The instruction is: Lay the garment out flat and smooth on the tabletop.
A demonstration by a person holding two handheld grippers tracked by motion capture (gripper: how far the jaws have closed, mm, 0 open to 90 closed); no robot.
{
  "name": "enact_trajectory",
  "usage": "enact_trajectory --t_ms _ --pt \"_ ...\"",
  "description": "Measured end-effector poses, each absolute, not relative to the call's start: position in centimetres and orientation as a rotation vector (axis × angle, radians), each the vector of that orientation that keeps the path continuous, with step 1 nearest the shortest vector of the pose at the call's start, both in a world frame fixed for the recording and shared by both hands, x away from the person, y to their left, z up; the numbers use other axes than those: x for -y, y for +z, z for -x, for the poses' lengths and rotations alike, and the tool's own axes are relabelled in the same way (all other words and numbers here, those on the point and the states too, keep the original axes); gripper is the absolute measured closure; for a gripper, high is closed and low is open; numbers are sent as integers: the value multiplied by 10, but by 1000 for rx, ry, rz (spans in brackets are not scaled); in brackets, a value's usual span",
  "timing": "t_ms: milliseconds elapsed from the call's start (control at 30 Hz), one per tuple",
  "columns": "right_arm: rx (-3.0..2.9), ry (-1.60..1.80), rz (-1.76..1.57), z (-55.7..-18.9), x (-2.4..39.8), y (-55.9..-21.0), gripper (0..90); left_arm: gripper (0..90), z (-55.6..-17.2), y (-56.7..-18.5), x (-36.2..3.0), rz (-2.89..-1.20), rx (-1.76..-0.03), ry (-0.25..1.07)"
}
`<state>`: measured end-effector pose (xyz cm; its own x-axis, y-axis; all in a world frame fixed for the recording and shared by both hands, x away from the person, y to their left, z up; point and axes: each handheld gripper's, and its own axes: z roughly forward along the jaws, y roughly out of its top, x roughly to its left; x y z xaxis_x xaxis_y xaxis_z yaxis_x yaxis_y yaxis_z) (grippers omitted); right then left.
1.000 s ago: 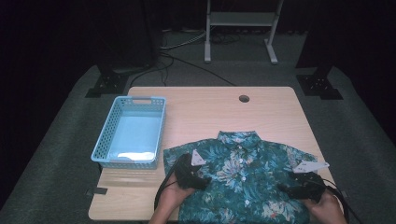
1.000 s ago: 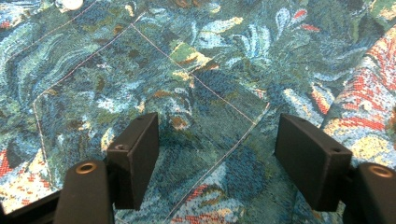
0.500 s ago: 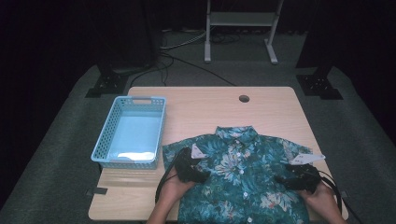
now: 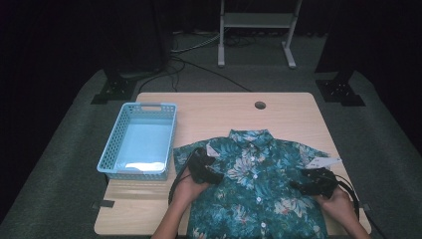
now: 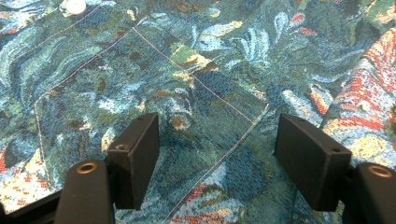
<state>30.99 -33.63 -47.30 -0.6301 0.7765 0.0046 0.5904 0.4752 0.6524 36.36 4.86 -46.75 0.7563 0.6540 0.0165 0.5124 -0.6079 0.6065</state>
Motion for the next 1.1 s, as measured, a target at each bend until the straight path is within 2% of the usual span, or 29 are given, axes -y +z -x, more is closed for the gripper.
enact_trajectory --t_ms 800,1100 --pt "-2430 885 -1189 -350 333 -471 308 181 -419 -465 -41 -2363 -957 329" --pt "-2416 880 -1211 -370 332 -471 308 180 -435 -467 -40 -2312 -984 359"
